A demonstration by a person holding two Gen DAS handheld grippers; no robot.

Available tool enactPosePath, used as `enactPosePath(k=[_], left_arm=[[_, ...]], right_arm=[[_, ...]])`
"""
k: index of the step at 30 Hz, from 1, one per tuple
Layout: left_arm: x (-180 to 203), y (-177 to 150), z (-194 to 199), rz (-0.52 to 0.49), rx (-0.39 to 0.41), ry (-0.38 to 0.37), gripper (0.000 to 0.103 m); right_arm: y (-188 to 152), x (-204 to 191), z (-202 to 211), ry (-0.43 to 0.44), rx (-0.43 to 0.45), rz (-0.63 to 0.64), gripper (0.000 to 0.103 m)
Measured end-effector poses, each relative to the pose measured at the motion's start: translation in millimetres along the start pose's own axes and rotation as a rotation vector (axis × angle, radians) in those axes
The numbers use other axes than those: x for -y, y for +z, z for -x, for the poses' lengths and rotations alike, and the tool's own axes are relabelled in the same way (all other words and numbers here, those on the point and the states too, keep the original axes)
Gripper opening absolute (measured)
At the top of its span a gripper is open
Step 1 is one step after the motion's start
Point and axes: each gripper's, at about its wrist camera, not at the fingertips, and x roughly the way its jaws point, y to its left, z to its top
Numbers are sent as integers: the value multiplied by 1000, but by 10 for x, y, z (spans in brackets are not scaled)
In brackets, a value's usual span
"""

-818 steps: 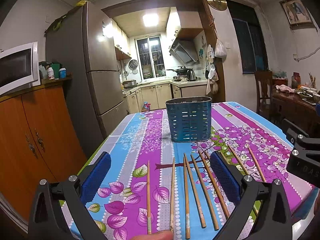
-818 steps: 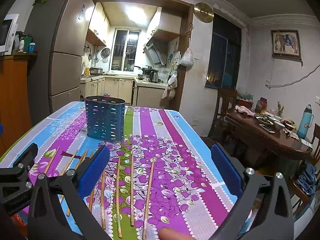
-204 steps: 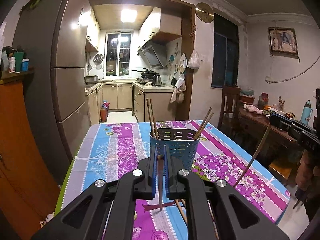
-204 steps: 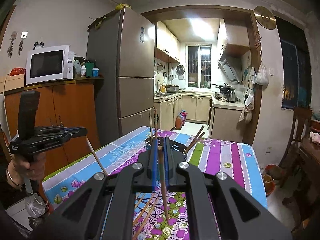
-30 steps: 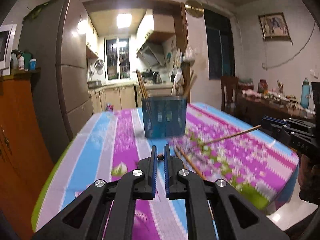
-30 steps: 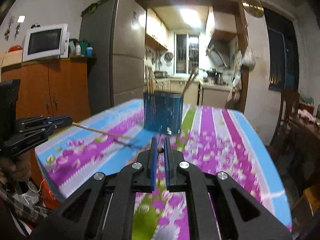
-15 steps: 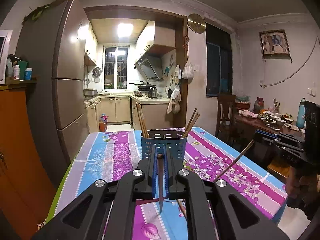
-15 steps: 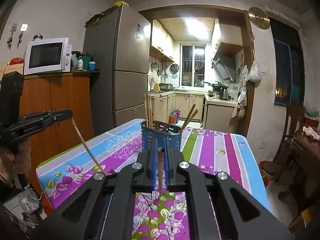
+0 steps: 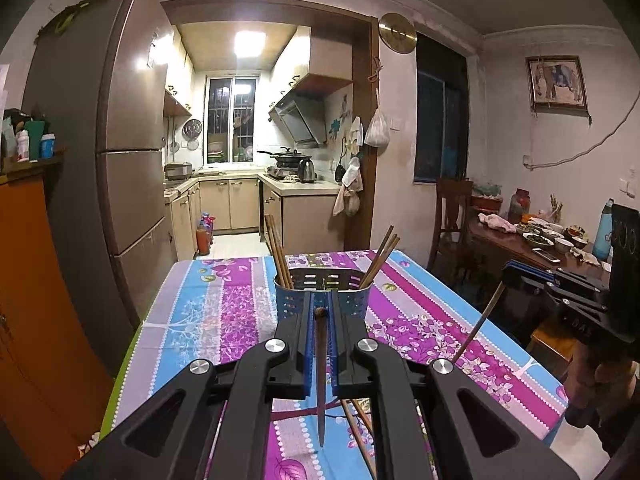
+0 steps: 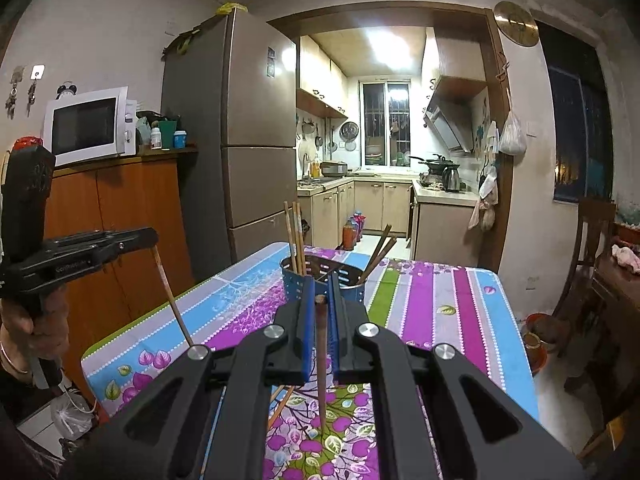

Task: Organize utensils
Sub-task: 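Carry the left tool's chopstick into the holder while the right tool inserts its own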

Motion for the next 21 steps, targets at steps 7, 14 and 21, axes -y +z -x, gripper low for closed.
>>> enactPosePath(k=[7, 14, 21], left_arm=[[93, 56, -53, -17, -1, 11, 8], [143, 45, -166, -31, -16, 70, 8], [138, -19, -217, -39, -36, 149, 8]], right_arm=[[74, -32, 13, 0, 3, 15, 5], [124, -79, -51, 16, 3, 9, 5], [137, -169, -91, 33, -9, 13, 5]])
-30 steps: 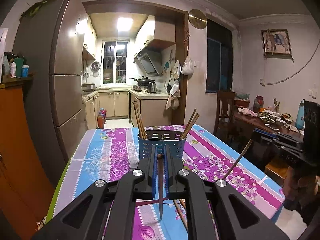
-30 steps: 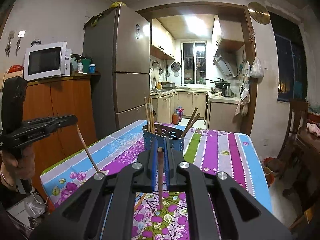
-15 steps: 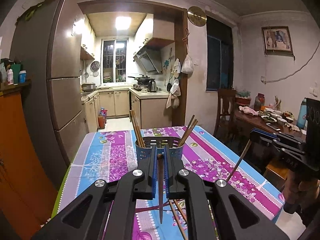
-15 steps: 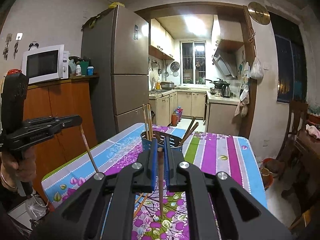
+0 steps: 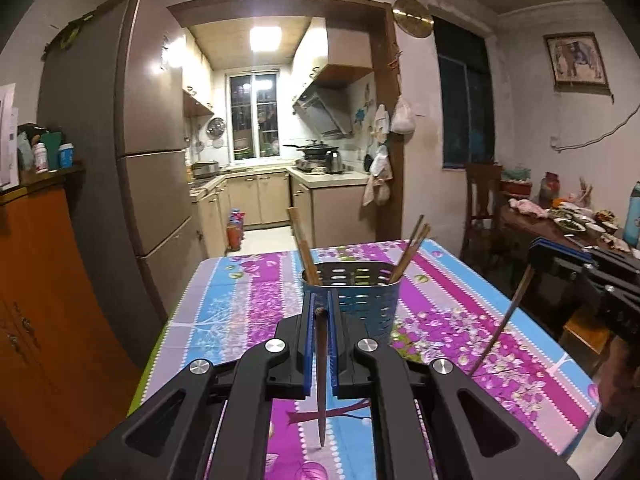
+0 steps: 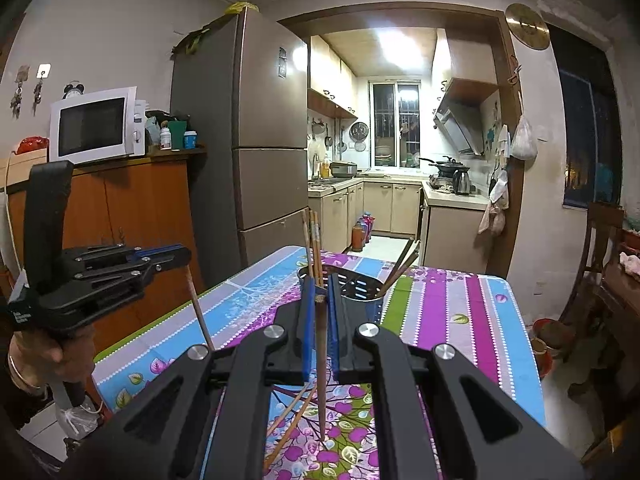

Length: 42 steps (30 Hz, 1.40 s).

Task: Organize utensils
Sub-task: 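Carry the left tool's chopstick into the holder while the right tool inserts its own, then push both chopsticks down into the holder and open both tools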

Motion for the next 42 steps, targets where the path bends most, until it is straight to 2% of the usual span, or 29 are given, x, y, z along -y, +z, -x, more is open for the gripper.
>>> enactPosePath(k=[7, 15, 34, 42], left_arm=[[-26, -1, 2, -21, 14, 82, 8], [-49, -15, 26, -39, 30, 130, 8], [-29, -58, 16, -66, 40, 163, 8], [15, -27, -32, -71, 48, 157, 8]], right_arm=[[32, -63, -27, 10, -5, 8, 5], [48, -148, -39, 22, -4, 19, 5], [57, -166, -48, 27, -6, 24, 5], [256, -163, -95, 25, 32, 32, 5]])
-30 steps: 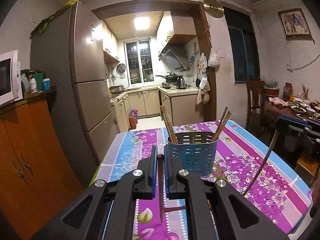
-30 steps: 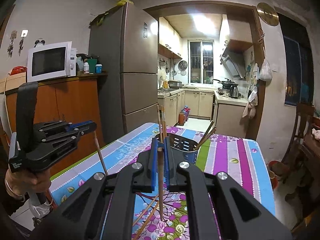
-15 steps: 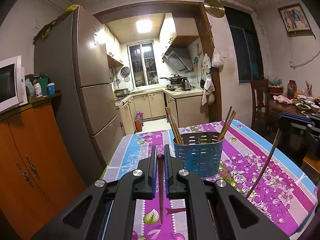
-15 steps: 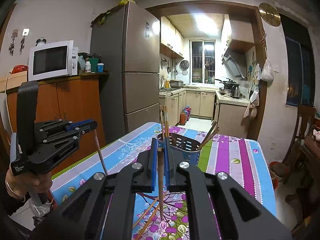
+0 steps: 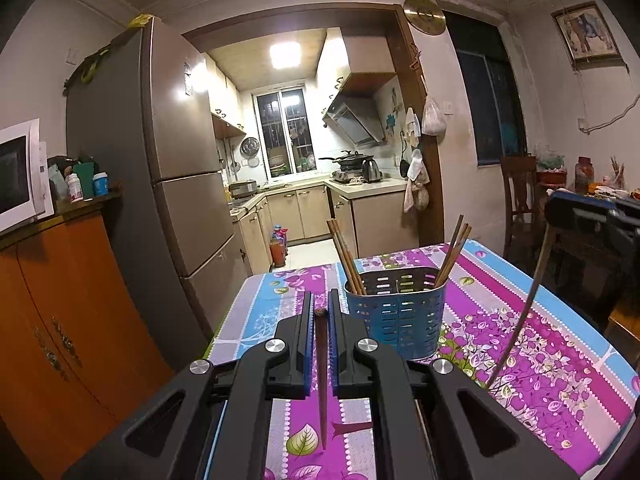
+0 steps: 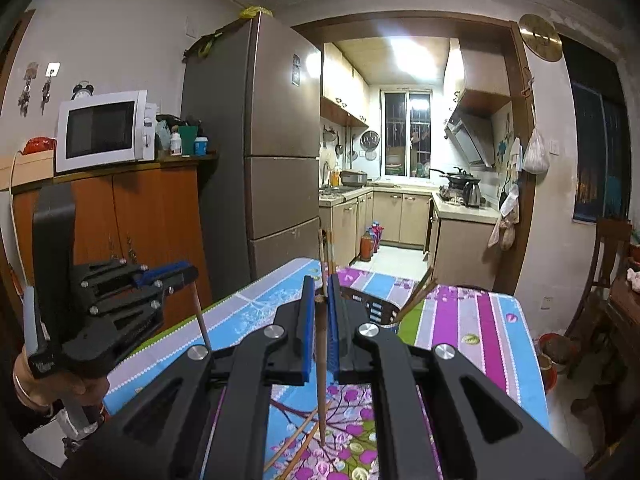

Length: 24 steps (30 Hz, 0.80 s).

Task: Organize utensils
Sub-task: 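Push both chopsticks down into the holder and open both tools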

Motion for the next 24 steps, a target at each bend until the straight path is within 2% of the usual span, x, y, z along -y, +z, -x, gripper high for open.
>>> enactPosePath(k=[3, 8, 15, 17, 20, 24], left_arm=[[-31, 81, -43, 12, 13, -16, 8], [-110, 435, -153, 70, 54, -100, 8], [-233, 1338, -315, 153, 235, -217, 8], [-206, 1486, -428, 156, 270, -214, 8], [-146, 1611, -696, 159, 286, -224, 8], [-56, 1552, -1097, 155, 280, -247, 8]], right_arm=[[68, -1, -33, -5, 8, 11, 5], [226, 39, -119, -9, 26, 15, 5], [865, 168, -229, -39, 168, 21, 5], [1002, 213, -306, -56, 205, 18, 5], [1155, 353, -485, -71, 246, -10, 5], [1161, 553, -822, -89, 269, -57, 5]])
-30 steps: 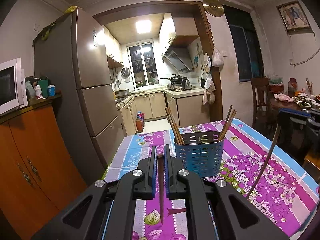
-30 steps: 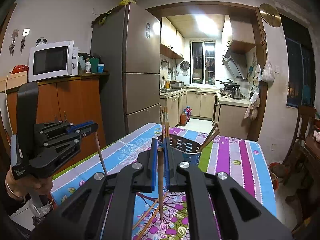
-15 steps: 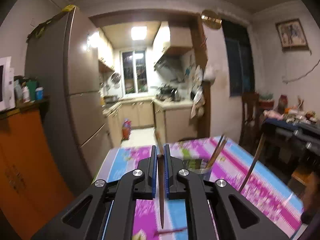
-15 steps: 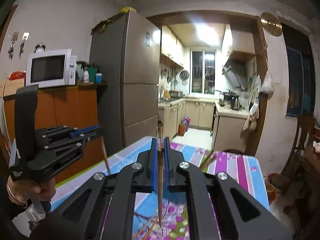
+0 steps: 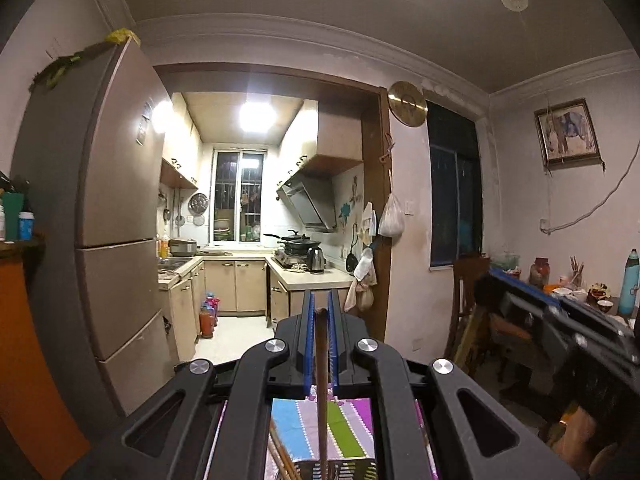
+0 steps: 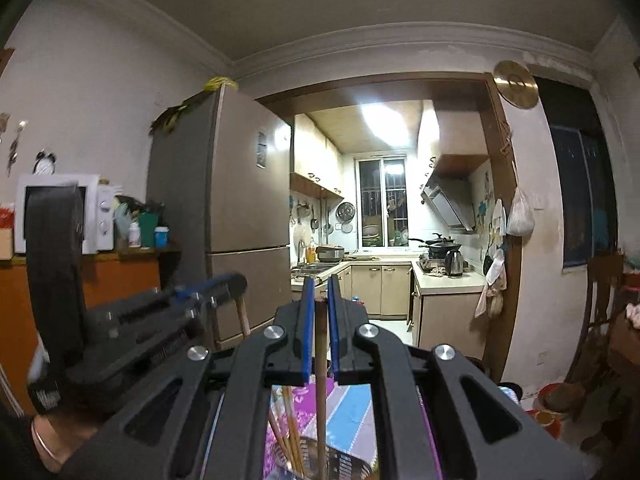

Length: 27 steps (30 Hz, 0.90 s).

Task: Organize utensils
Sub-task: 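Push both chopsticks down into the holder and open both tools, then move both tools back over the last two chopsticks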

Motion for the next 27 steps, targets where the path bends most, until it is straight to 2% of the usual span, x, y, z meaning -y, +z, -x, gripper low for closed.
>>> enactPosePath(k=[6, 12, 14, 17, 19, 21, 24, 27], left_arm=[[-210, -540, -575, 69, -103, -20, 8], [-370, -1071, -833, 102, -214, -11, 8], [-419, -1154, -856, 112, -231, -8, 8], [-479, -1162, -859, 104, -236, -4, 8], [-496, -1121, -823, 105, -232, -13, 8], [-483, -1066, -745, 93, -217, -8, 8], [-497, -916, -464, 68, -171, 6, 8], [-515, -779, -92, 44, -137, 34, 8]], right_arm=[[-416, 212, -431, -20, -55, -83, 5], [-974, 376, -714, -15, -175, -179, 6], [-1111, 362, -755, -18, -218, -186, 6], [-1156, 365, -709, -50, -230, -179, 7], [-1084, 398, -655, -60, -215, -181, 14], [-965, 436, -520, -77, -185, -168, 15], [-816, 496, -280, -102, -150, -121, 15], [-688, 591, 155, -135, -126, -62, 15]])
